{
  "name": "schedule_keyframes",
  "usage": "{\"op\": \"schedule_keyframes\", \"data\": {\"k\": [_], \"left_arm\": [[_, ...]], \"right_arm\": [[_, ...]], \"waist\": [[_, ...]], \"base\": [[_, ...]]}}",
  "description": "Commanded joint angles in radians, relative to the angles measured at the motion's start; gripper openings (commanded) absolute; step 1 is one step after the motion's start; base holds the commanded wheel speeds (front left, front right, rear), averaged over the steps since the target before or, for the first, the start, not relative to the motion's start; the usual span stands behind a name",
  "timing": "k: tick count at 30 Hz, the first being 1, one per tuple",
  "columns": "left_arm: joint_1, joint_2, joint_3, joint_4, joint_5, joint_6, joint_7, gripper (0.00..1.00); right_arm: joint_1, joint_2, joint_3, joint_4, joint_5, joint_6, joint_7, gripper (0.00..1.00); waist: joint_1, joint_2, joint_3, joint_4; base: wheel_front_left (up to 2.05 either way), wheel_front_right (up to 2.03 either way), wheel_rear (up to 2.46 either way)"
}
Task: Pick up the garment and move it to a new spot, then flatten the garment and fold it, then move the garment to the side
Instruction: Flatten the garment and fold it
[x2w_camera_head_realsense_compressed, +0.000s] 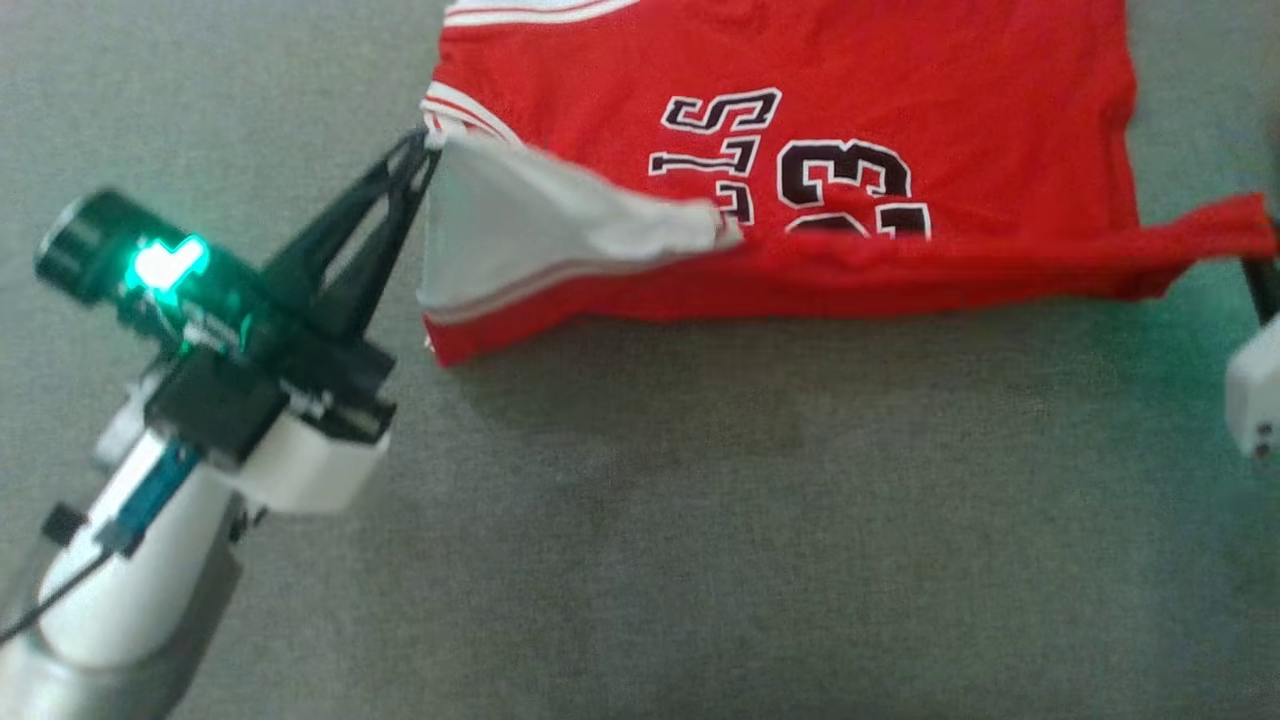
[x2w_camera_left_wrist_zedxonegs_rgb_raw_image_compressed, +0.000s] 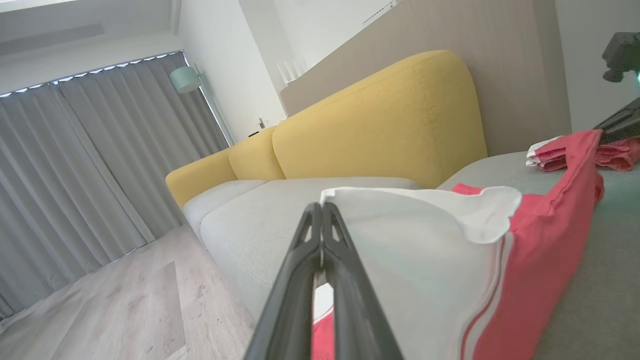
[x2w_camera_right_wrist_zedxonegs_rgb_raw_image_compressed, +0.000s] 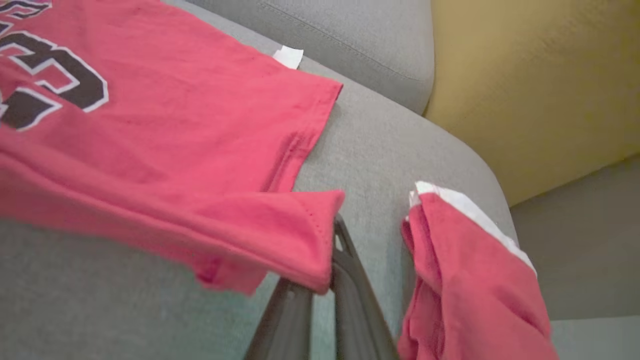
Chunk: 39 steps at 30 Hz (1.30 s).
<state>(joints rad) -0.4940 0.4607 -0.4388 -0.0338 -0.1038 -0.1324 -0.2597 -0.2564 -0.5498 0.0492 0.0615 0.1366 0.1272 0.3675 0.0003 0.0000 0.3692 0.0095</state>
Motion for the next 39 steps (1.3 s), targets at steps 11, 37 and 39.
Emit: {"op": "schedule_keyframes", "data": {"k": [11, 37, 39], "left_arm": [[-0.273, 0.016, -0.063, 0.139, 0.039, 0.002, -0.002, 0.03], [0.147, -0.257, 0.170, 0.406, -0.217, 0.107, -0.002, 1.00], [0.142, -0.268, 0.174, 0.439, -0.225, 0.091, -0.002, 1.00]], "right_arm": [[-0.261, 0.008, 0.099, 0.100, -0.074, 0.003, 0.003, 1.00], [0.025, 0.305, -0.112, 0.084, -0.198, 0.003, -0.277, 1.00], [0.033, 0.319, -0.110, 0.082, -0.193, 0.003, -0.280, 1.00]], "waist": [[-0.0003, 0.0000, 0.115, 0.000], [-0.0003, 0.0000, -0.012, -0.030], [-0.0003, 0.0000, -0.009, -0.037]], "base": [[0.00, 0.00, 0.00], [0.00, 0.00, 0.00], [0.00, 0.00, 0.00]]}}
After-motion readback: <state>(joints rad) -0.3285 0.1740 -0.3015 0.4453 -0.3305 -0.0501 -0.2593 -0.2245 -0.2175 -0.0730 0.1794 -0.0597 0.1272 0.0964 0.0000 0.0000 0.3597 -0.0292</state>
